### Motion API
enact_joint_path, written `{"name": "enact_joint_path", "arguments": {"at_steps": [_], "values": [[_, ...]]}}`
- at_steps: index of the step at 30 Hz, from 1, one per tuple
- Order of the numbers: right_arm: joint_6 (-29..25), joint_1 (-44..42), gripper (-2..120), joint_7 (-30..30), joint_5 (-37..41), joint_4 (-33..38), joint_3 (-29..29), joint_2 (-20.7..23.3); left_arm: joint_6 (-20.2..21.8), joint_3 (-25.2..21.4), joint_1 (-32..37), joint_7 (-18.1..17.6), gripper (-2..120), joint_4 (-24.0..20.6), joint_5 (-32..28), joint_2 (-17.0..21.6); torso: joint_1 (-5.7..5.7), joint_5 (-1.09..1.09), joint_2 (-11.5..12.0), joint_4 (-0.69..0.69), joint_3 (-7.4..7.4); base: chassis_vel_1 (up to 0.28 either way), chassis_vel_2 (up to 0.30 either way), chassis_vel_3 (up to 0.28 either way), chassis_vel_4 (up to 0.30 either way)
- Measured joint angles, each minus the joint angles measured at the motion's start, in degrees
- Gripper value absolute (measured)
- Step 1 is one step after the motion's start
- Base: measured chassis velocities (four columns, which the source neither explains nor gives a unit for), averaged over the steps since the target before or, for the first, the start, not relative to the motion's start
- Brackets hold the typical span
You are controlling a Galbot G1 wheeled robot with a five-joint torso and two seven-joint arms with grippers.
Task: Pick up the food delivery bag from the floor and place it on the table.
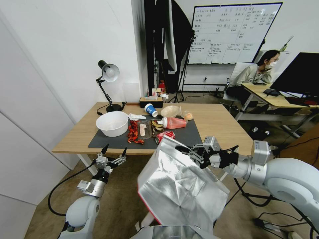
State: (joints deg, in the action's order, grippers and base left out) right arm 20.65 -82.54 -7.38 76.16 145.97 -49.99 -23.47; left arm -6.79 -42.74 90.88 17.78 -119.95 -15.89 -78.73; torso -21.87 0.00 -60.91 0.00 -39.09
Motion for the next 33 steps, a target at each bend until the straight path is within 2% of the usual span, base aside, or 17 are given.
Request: {"name": "enact_joint_path", "arguments": {"at_steps": [1,4,6,17,28,33], "values": [[-0.95,1.15,0,2.01,1.9,0.06,0.09,-0.44,0.0,0.01,-0.05,0.0,100,0.11,0.02,0.06,0.0,0.0,0.0,-0.01,0.0,0.0,0.0,0.0,0.0],[-1.26,1.37,0,2.42,2.27,0.06,0.11,-0.49,0.0,0.02,-0.06,0.0,100,0.11,0.03,0.09,0.0,0.01,0.01,-0.01,0.0,0.0,0.0,0.0,0.0],[-3.02,4.2,0,6.83,6.19,0.18,0.64,-1.17,0.0,0.1,-0.21,0.0,100,0.13,0.04,0.19,0.01,0.01,0.01,0.0,0.0,0.0,0.0,0.0,0.0],[-4.17,11.44,0,17.48,12.73,0.15,0.32,-2.0,0.0,0.14,-0.37,-0.04,100,0.53,0.05,0.32,0.02,0.0,0.02,0.01,0.01,0.0,0.0,0.0,0.0],[-2.99,17.45,0,29.63,15.53,-3.25,0.33,-4.07,0.0,0.33,-0.55,-0.05,100,0.9,0.1,0.29,0.02,0.01,0.03,0.0,0.01,0.0,0.0,0.0,0.0],[-0.64,19.12,0,37.03,17.43,-6.5,-0.31,-5.66,-0.02,0.33,-0.59,-0.05,100,1.26,0.16,0.35,0.02,0.0,0.03,-0.01,0.02,0.0,0.0,0.0,0.0]]}}
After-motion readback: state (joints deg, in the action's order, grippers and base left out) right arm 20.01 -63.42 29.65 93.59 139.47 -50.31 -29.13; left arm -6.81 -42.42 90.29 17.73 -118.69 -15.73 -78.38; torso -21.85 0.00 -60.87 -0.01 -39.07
